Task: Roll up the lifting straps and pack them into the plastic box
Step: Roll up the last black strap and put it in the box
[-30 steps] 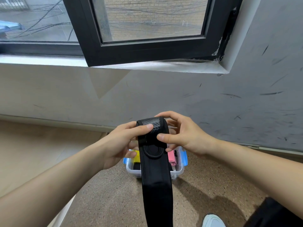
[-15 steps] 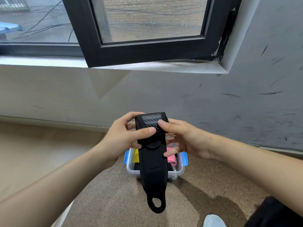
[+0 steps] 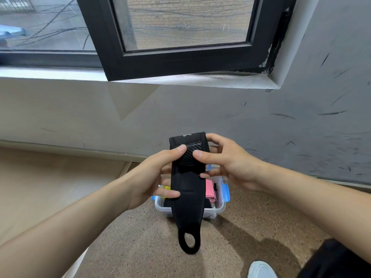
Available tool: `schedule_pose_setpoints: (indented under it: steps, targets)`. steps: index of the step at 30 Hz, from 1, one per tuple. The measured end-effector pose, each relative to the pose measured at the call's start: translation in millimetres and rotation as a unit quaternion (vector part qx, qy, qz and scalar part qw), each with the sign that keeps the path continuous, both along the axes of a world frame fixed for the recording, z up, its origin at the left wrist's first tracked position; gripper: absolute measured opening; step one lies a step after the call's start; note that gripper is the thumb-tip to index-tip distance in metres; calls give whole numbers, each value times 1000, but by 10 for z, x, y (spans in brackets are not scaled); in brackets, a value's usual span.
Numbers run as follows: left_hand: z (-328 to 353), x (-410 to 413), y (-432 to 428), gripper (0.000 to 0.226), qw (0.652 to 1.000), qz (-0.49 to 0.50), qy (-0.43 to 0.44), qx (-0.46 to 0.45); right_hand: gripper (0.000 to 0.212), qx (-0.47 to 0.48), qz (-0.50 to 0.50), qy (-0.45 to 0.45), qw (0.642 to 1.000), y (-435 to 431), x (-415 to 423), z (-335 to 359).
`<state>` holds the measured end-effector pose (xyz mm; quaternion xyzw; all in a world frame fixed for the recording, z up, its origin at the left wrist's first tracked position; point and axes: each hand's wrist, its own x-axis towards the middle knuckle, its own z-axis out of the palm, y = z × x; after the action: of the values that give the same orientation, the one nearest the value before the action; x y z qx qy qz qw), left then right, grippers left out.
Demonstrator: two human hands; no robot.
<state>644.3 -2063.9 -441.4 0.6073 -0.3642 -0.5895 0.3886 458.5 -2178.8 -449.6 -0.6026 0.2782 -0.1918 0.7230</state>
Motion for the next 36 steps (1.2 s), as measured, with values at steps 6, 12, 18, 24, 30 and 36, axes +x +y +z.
schedule_pose_setpoints:
  steps: [6,12,18,24,30,36]
  targets:
    - [-8,-12,-17,58,999,38,39,6,55,-117,23,-8,993,-9,1,-79]
    - [-64,4,-26,51,997,60,29,-45,65,-172,57,16,983,-1,-40,-62]
    - [-64,-30,-36,59,985,85,-36,-144,45,-40,57,62,996,-57,-69,85]
    - [-103,-36,-21,66,973,86,-78,-201,49,34,90,77,992,-63,-85,96]
    - [-66,-14,-10,69,980,76,-66,-174,58,51,57,58,995,-15,-40,77]
    - [13,-31,12,41,993,64,-32,-93,53,49,21,79,995,29,0,20]
